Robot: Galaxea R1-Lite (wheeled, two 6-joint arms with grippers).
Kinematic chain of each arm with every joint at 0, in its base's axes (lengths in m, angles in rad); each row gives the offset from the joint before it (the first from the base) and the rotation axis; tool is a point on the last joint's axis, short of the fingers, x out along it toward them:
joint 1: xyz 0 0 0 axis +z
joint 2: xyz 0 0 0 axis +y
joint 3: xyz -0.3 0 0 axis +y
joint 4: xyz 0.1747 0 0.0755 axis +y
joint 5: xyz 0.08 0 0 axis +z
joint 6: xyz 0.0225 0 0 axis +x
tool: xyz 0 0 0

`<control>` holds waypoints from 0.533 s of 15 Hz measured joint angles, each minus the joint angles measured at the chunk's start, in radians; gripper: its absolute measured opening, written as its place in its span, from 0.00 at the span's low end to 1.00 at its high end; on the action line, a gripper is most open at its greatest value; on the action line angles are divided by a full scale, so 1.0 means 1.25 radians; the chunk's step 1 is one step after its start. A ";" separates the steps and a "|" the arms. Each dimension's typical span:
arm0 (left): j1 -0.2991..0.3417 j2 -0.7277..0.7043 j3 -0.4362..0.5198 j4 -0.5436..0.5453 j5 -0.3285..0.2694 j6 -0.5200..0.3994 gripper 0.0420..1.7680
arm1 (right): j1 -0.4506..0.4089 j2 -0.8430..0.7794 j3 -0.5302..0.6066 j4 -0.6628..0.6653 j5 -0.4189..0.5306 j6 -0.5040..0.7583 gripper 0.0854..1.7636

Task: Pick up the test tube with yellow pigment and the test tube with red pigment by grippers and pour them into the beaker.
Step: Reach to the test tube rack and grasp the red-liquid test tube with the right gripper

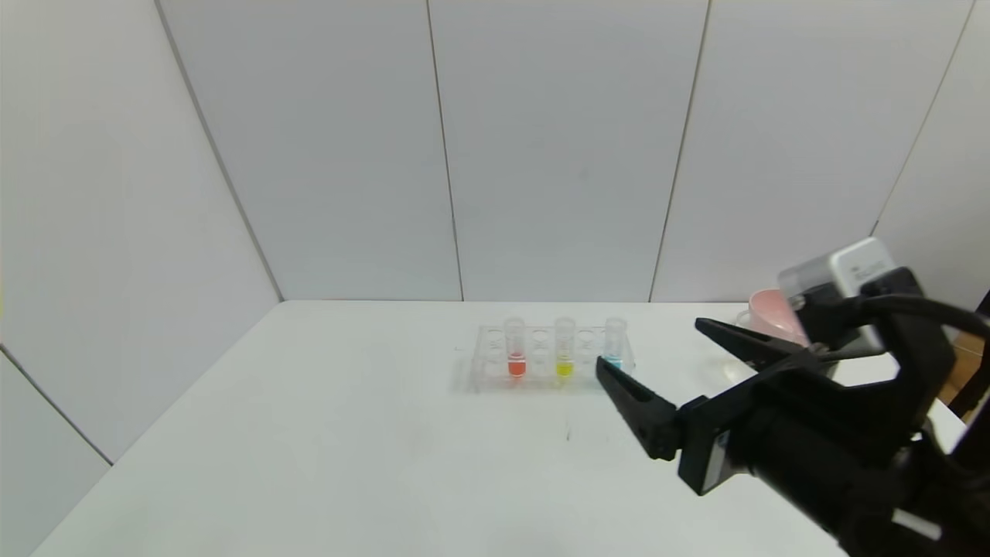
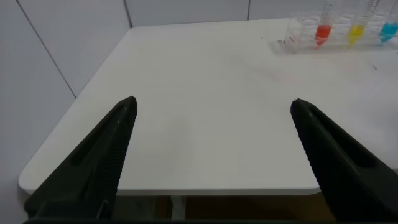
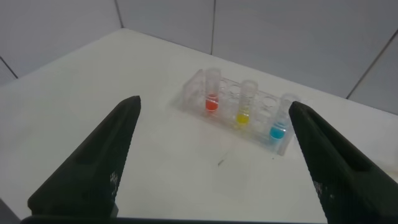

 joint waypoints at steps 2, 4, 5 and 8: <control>0.000 0.000 0.000 0.000 0.000 0.000 1.00 | 0.021 0.082 -0.012 -0.064 -0.011 -0.001 0.97; 0.000 0.000 0.000 0.000 0.000 0.000 1.00 | 0.031 0.159 -0.034 -0.094 -0.026 0.000 0.97; 0.000 0.000 0.000 0.000 0.000 0.000 1.00 | 0.033 0.191 -0.050 -0.097 -0.029 0.000 0.97; 0.000 0.000 0.000 -0.001 0.000 -0.010 1.00 | 0.033 0.277 -0.120 -0.102 -0.032 0.001 0.97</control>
